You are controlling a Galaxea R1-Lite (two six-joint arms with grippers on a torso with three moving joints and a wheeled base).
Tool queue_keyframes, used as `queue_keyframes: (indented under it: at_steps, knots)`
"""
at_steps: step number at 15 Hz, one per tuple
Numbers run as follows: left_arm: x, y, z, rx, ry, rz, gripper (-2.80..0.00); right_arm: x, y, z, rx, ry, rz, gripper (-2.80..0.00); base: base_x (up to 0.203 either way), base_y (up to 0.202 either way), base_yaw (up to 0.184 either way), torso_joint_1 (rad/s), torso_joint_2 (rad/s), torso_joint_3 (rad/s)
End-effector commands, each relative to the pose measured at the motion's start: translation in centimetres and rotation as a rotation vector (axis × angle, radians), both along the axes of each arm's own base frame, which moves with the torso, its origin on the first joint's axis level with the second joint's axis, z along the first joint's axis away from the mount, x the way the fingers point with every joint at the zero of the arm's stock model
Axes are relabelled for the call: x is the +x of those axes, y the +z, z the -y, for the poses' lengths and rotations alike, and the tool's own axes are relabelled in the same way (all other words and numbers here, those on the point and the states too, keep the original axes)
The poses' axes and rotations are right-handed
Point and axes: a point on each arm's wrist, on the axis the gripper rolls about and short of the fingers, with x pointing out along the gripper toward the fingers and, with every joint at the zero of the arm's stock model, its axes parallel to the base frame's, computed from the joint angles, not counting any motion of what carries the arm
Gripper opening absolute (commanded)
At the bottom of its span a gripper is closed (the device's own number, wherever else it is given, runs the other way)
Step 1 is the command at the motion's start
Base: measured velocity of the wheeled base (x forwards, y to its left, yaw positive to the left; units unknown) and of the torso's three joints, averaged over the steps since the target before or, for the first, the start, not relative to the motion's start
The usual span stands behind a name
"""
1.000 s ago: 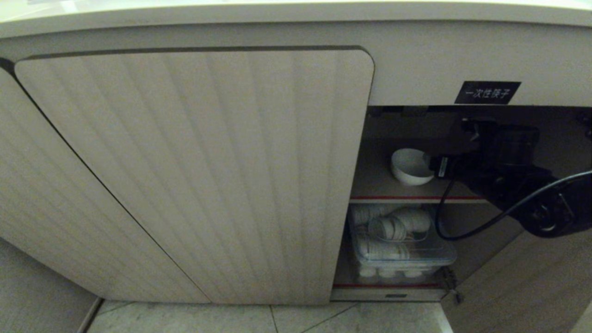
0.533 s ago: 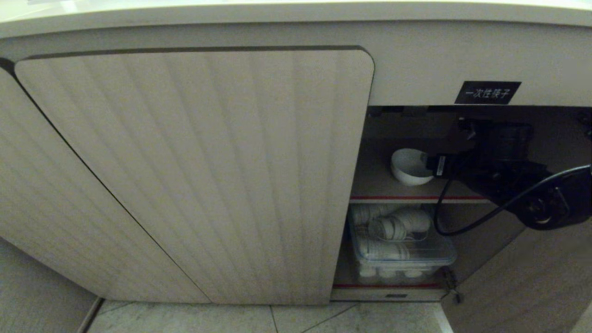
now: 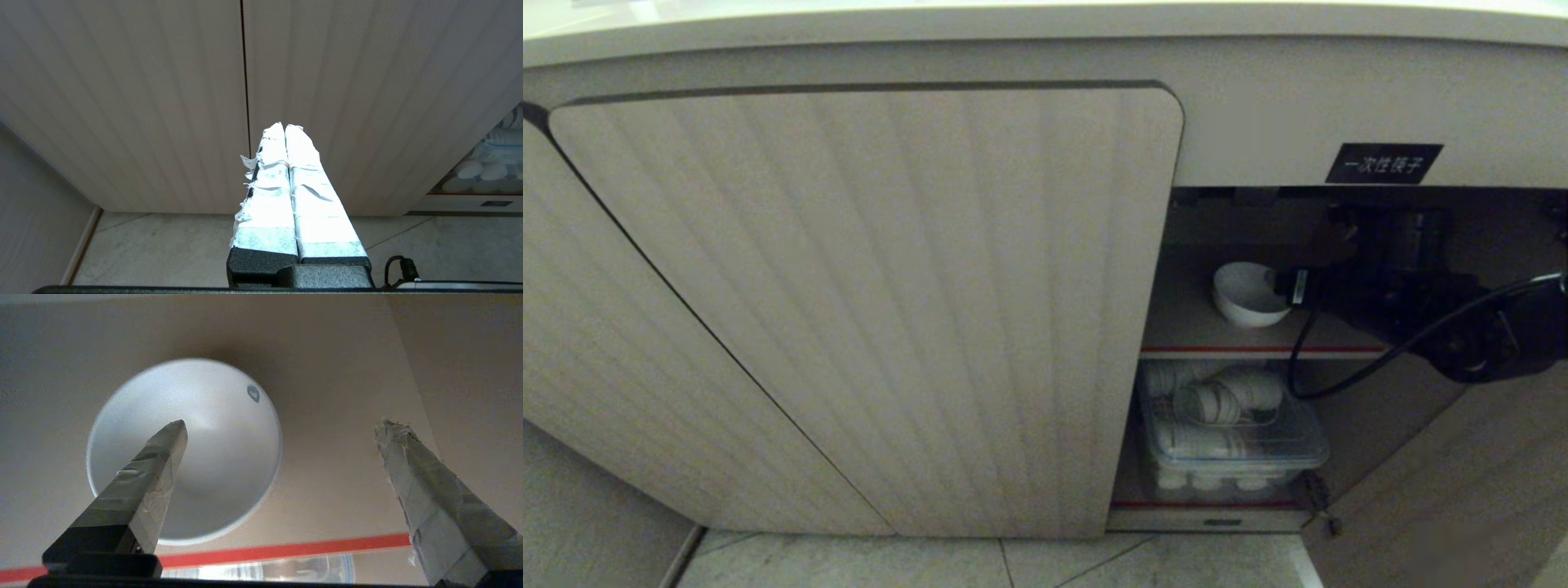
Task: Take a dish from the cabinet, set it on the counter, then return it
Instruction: Take the bowl from the cabinet
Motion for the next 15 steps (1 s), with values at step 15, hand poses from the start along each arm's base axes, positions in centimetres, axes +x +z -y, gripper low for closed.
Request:
queue_keyframes:
  at_steps: [15]
  knots:
    - [0.0, 0.0, 0.0, -0.001, 0.000, 0.000, -2.80, 1.7, -0.4, -0.2, 0.144, -0.042, -0.064, 0.00, 0.000, 0.000, 0.000, 0.000, 0.00, 0.000]
